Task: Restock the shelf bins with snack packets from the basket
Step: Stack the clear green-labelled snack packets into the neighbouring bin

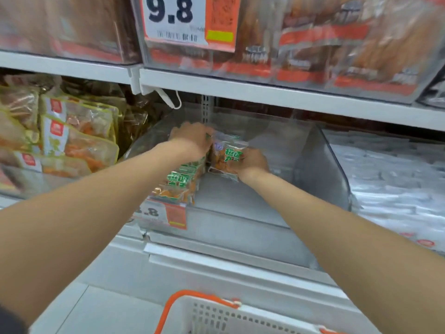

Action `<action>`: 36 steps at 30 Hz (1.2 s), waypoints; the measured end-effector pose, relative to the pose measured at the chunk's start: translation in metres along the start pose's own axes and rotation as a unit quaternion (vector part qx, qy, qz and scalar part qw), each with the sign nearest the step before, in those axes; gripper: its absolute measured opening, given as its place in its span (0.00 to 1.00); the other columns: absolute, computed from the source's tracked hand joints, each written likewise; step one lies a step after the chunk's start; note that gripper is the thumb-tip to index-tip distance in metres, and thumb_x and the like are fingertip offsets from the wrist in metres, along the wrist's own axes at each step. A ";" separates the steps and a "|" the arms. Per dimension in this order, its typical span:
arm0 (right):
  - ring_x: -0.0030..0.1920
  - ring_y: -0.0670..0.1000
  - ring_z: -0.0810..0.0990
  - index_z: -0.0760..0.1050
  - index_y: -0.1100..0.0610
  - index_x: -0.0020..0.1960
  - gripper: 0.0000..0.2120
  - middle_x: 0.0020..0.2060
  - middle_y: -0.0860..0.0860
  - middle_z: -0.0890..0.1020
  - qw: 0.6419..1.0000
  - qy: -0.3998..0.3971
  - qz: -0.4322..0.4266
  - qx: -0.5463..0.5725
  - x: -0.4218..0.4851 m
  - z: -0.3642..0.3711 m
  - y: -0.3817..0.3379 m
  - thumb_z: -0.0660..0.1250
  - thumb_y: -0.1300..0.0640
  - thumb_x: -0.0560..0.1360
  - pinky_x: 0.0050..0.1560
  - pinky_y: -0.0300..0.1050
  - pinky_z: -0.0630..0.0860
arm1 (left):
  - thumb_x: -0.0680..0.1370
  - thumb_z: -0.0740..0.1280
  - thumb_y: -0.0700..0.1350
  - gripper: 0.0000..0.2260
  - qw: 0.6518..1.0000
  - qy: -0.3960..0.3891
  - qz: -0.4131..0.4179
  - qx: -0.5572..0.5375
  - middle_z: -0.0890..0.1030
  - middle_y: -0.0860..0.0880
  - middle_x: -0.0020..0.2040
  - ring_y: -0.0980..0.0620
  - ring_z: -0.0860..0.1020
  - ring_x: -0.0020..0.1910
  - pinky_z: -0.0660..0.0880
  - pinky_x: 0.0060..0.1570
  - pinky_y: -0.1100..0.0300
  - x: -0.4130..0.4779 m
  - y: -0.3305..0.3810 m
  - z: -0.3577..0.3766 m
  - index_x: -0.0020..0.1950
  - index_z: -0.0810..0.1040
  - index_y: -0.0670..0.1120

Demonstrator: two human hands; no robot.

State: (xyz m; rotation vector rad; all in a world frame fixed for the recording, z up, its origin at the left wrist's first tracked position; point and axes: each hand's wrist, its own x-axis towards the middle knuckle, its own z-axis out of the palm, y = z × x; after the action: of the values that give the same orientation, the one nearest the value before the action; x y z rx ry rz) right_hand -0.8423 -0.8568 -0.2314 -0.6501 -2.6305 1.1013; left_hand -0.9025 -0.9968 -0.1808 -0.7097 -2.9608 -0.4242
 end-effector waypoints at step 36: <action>0.30 0.52 0.72 0.68 0.58 0.33 0.16 0.30 0.53 0.73 0.996 -0.043 0.069 0.031 0.001 0.012 0.001 0.71 0.56 0.75 0.27 0.40 0.65 | 0.84 0.53 0.54 0.22 0.996 -0.065 0.060 -0.017 0.56 0.52 0.79 0.47 0.53 0.78 0.53 0.75 0.45 -0.011 -0.017 0.004 0.79 0.55 0.57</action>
State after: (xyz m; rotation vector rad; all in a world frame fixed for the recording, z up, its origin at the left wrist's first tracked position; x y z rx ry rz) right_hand -0.8472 -0.8633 -0.2407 -0.7985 -2.6445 1.2714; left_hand -0.9003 -1.0153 -0.1906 -0.9490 -3.0145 -0.4369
